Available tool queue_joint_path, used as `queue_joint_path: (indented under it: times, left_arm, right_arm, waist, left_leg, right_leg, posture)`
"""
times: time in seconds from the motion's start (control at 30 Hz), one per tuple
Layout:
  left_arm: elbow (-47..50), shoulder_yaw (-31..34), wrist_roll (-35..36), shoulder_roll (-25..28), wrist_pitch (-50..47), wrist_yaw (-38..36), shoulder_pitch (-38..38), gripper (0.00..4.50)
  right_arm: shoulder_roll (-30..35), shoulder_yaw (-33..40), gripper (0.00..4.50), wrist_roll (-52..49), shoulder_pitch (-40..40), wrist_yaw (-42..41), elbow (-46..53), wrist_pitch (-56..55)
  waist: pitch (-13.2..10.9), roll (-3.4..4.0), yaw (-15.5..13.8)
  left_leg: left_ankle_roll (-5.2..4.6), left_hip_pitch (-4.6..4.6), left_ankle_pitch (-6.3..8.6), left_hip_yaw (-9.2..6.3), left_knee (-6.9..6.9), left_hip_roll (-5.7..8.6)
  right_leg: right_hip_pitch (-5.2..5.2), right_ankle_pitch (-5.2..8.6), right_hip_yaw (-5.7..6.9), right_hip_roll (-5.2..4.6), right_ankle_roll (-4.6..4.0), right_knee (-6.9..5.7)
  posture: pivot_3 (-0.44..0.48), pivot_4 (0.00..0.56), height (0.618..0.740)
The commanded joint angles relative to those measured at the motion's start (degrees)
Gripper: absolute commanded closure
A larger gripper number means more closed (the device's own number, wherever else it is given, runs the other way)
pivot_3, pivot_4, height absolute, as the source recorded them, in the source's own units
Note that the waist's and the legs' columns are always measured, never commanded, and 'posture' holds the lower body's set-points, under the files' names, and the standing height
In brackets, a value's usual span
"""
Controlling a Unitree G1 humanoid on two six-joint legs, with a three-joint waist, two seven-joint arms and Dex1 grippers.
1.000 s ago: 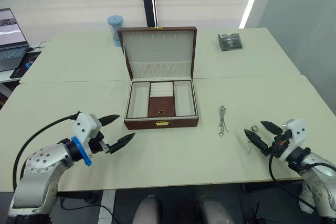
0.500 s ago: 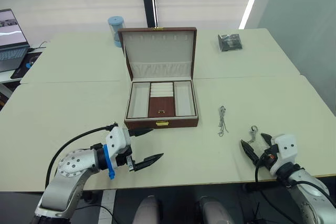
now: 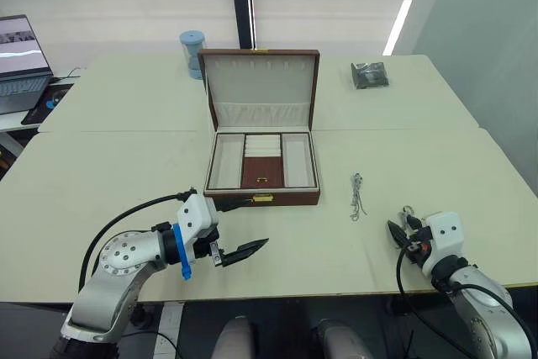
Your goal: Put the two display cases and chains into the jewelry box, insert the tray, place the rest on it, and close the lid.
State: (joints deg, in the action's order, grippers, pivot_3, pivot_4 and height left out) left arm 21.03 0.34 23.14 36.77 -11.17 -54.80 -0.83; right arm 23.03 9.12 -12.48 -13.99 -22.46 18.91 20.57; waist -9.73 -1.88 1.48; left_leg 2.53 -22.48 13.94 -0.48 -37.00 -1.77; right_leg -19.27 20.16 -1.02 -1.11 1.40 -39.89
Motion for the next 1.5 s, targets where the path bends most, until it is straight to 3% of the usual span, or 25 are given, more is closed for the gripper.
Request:
queue_joint_path:
  times: [0.03,0.23,0.6,0.97,1.13,1.33,1.5]
  left_arm:
    - [3.6,0.3,1.5,-0.1,-1.6,1.2,1.5,0.0]
    - [5.6,-0.1,2.2,-0.3,-4.2,2.7,2.5,0.0]
    - [7.2,-0.2,3.0,-0.3,-7.3,3.9,4.0,0.0]
    - [9.1,0.6,3.0,-1.2,-8.5,6.7,1.7,0.0]
    - [10.3,2.7,3.3,-1.7,-9.1,9.8,-1.0,0.0]
    - [12.8,6.2,3.9,-3.3,-10.4,14.9,-4.7,0.0]
    - [16.3,9.2,3.6,-5.8,-11.3,20.5,-9.6,0.0]
  right_arm:
    - [0.1,0.5,3.15,0.9,-0.7,1.3,-2.0,2.3]
    - [-0.2,0.9,4.46,0.4,-0.3,1.7,-2.5,1.9]
    - [-0.6,4.4,4.49,-2.6,1.3,-0.2,-3.2,-4.3]
    - [0.8,5.0,4.49,-9.7,4.8,-7.2,1.0,-6.6]
    - [2.5,3.4,4.49,-11.5,10.4,-8.4,3.0,-3.3]
    - [3.8,-2.6,4.49,-14.2,22.6,-11.0,2.9,4.1]
    - [1.4,-9.1,4.49,-13.4,35.4,-11.6,-2.7,8.4]
  waist:
    - [0.0,-0.03,-0.1]
    - [0.0,-0.01,0.0]
    - [0.0,0.05,0.0]
    - [-0.2,0.35,0.2]
    - [-0.2,0.36,0.2]
    - [-0.3,0.38,0.2]
    - [-0.3,0.39,0.3]
  left_leg:
    - [0.0,0.0,0.0,-0.01,0.0,0.0]
    - [0.0,-0.01,0.0,-0.04,0.02,0.0]
    - [0.0,-0.05,0.0,-0.05,0.03,0.03]
    - [0.0,-0.13,0.0,-0.03,0.05,0.01]
    - [0.0,-0.13,0.0,-0.04,0.05,0.01]
    - [0.0,-0.18,0.0,-0.08,0.05,0.01]
    - [0.0,-0.35,0.0,-0.11,0.04,0.02]
  right_leg:
    - [0.01,0.0,0.01,-0.01,0.0,0.0]
    - [0.0,0.0,0.03,0.0,0.0,0.02]
    - [-0.01,0.0,0.03,-0.01,0.0,0.05]
    - [-0.11,0.01,0.01,0.01,0.0,0.06]
    - [-0.11,0.0,0.01,0.01,0.0,0.05]
    - [-0.14,0.0,0.03,0.02,0.0,0.05]
    - [-0.33,0.0,0.04,0.02,0.0,0.06]
  posture:
    - [0.0,0.15,0.74]
    - [0.0,0.15,0.74]
    - [0.0,0.15,0.74]
    - [0.0,0.15,0.74]
    - [0.0,0.15,0.74]
    - [0.0,0.15,0.74]
    - [0.0,0.15,0.74]
